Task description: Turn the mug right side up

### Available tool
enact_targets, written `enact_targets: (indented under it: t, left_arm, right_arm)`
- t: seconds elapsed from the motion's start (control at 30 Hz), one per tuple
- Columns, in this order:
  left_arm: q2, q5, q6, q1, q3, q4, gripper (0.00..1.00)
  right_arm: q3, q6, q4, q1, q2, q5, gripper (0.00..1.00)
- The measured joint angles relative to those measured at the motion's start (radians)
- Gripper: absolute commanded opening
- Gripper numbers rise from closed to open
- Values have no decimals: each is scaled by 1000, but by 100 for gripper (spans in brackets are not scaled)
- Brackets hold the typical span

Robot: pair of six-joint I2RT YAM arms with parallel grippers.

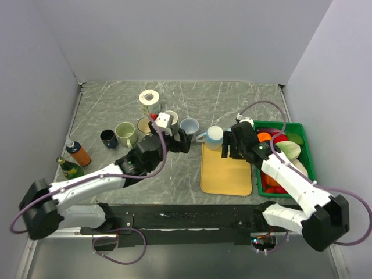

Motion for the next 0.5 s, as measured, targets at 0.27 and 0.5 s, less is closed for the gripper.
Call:
enact_targets:
  t: [0.27, 0.5]
  left_arm:
    - [-183, 80, 8, -10, -57, -94, 96]
    - [-186, 95, 21, -20, -70, -111, 96]
  right_arm:
    - [112, -281, 46, -113, 231, -45, 80]
    - [79, -522, 158, -177, 268, -102, 80]
